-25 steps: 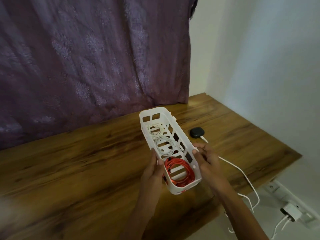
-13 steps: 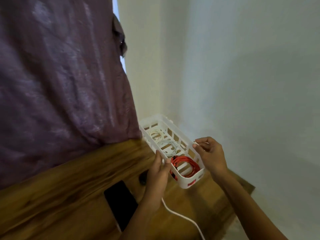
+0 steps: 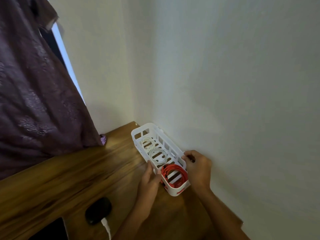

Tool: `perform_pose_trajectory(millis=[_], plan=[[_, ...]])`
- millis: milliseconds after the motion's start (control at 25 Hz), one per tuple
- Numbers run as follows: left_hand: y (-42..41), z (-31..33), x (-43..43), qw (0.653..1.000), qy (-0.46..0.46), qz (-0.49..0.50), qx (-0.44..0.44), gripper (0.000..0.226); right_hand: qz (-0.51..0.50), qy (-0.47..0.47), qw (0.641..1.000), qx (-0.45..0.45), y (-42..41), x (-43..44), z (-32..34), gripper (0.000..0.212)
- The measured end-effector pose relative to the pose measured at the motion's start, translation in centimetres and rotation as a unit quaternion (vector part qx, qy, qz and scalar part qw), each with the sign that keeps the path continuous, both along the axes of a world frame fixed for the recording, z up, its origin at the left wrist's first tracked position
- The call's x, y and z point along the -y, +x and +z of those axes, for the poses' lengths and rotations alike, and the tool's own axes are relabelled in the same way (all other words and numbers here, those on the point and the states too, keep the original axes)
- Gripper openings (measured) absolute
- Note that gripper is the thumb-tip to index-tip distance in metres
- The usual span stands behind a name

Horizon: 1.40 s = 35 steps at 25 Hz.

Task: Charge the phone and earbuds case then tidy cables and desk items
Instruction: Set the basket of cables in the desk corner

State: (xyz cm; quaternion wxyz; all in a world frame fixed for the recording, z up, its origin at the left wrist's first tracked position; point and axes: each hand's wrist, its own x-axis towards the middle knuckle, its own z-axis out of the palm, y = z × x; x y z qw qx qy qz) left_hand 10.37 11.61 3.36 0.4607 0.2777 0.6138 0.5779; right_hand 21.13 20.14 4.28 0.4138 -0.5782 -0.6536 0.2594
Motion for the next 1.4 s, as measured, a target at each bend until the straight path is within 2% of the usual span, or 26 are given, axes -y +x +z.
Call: perform_pose_trajectory(millis=[320, 360, 440, 520, 680, 840, 1080, 1200, 1400], plan=[[0.4, -1.6, -0.6, 0.999, -0.038, 0.020, -0.033, 0.052, 0.024, -0.019, 0.998, 0.046, -0.1, -0.5, -1.4, 0.018], [0.3, -1.9, -0.7, 0.998, -0.044, 0.025, -0.038, 0.052, 0.021, -0.009, 0.997, 0.069, -0.2, -0.3, -1.1, 0.017], [0.4, -2.3, -1.0, 0.997, -0.051, 0.035, -0.043, 0.052, 0.023, 0.068, 0.985, 0.159, -0.8, 0.0, -0.9, 0.014], [0.8, -2.4, -1.2, 0.997, -0.054, 0.037, -0.046, 0.053, 0.019, 0.121, 0.970, 0.210, -1.5, 0.6, -0.7, 0.021], [1.2, -2.4, -1.5, 0.996, -0.065, 0.036, -0.053, 0.056, 0.027, 0.035, 0.984, 0.170, -2.3, 1.7, -0.5, 0.024], [0.9, -2.2, -1.4, 0.996, -0.069, 0.024, -0.059, 0.058, 0.000, 0.015, 0.990, 0.141, -1.8, 2.4, -0.9, 0.022], [0.4, -0.7, 1.0, 0.995, -0.036, 0.016, -0.088, 0.058, 0.012, 0.053, 0.990, 0.127, -1.5, 4.6, 0.9, 0.022], [0.5, 0.9, 5.0, 0.994, -0.029, 0.025, -0.101, 0.060, 0.027, 0.060, 0.991, 0.116, -1.4, 7.8, 2.4, 0.023], [0.2, 3.6, 14.5, 0.991, 0.005, 0.062, -0.120, 0.063, 0.059, 0.131, 0.986, 0.085, -2.1, 16.0, 4.9, 0.020]])
